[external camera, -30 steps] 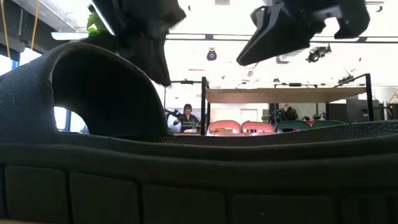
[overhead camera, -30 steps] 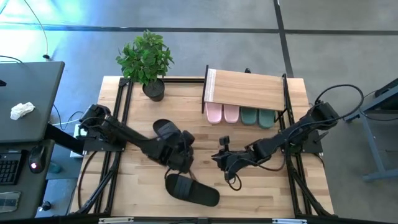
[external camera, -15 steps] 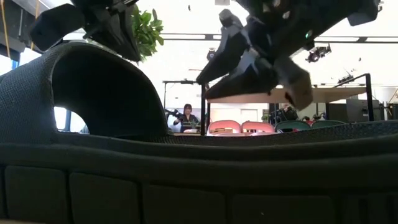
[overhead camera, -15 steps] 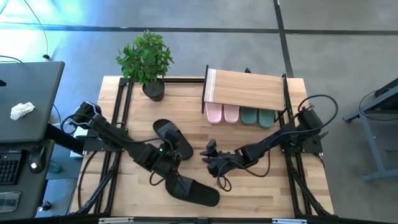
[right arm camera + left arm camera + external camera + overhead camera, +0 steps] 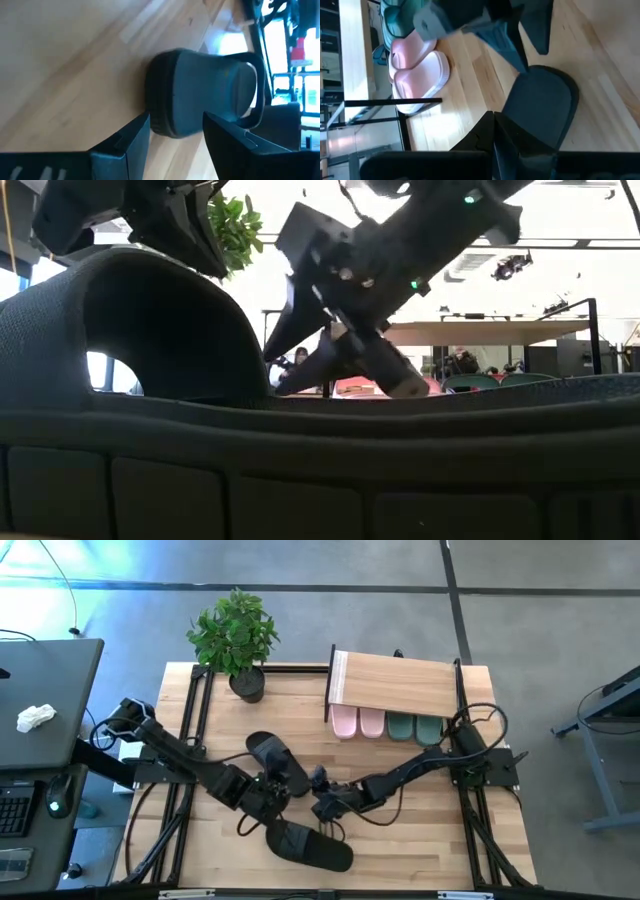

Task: Pick and place slides into the shelf
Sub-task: Put the top black slide on the shelf

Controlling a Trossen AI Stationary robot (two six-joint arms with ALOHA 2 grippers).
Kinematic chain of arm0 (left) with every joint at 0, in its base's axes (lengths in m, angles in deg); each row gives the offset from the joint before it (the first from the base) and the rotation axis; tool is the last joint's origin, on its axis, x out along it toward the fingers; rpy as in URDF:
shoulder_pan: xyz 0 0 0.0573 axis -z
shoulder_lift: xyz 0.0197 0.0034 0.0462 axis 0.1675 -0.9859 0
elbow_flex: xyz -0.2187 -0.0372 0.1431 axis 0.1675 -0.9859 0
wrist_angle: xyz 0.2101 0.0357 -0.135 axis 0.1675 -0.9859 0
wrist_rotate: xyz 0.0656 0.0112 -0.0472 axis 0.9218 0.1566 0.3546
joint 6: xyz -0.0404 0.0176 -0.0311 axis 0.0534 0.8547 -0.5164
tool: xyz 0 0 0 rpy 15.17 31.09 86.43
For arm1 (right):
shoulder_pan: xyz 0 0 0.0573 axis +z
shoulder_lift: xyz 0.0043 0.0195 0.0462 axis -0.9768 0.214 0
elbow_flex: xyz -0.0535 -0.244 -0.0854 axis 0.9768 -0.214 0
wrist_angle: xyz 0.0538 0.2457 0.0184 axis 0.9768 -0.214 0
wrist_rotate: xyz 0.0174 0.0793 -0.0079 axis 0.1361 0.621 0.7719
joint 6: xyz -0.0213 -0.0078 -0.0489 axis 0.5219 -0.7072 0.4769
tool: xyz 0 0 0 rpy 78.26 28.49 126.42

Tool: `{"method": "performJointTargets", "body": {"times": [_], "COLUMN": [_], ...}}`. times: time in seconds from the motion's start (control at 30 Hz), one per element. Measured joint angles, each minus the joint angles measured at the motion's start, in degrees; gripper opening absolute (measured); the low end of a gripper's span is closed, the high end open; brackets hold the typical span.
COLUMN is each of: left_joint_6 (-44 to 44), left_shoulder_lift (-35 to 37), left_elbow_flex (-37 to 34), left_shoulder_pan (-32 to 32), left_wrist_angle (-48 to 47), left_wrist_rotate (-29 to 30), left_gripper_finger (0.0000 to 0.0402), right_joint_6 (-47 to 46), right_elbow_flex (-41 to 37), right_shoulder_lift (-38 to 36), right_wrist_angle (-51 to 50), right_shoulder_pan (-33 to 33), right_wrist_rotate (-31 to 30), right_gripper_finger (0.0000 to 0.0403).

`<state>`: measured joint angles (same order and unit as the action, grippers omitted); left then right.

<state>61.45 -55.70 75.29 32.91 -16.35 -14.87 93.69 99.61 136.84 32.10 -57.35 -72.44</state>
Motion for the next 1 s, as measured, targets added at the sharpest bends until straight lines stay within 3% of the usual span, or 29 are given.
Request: {"method": "performJointTargets", "body": {"times": [0.27, 0.7, 1.0], "left_joint_6": [0.0, 0.5, 0.6], "left_shoulder_lift": [0.1, 0.1, 0.1], "left_elbow_flex": [0.0, 0.0, 0.0], "left_shoulder_pan": [0.0, 0.0, 0.0], "left_wrist_angle": [-1.0, -0.2, 0.1], "left_wrist_rotate": [0.0, 0.0, 0.7], "left_gripper_finger": [0.0001, 0.0001, 0.0001], "right_joint_6": [1.5, 1.0, -1.0], "right_elbow_flex": [5.3, 6.1, 6.0], "right_shoulder_lift": [4.1, 6.1, 6.1], "right_wrist_angle": [-6.1, -3.3, -2.5], "right_shoulder_pan": [-1.7, -1.8, -2.0], "right_wrist_rotate": [2.2, -0.4, 0.0], "right_gripper_finger": [0.0174, 0.0173, 0.0110]}}
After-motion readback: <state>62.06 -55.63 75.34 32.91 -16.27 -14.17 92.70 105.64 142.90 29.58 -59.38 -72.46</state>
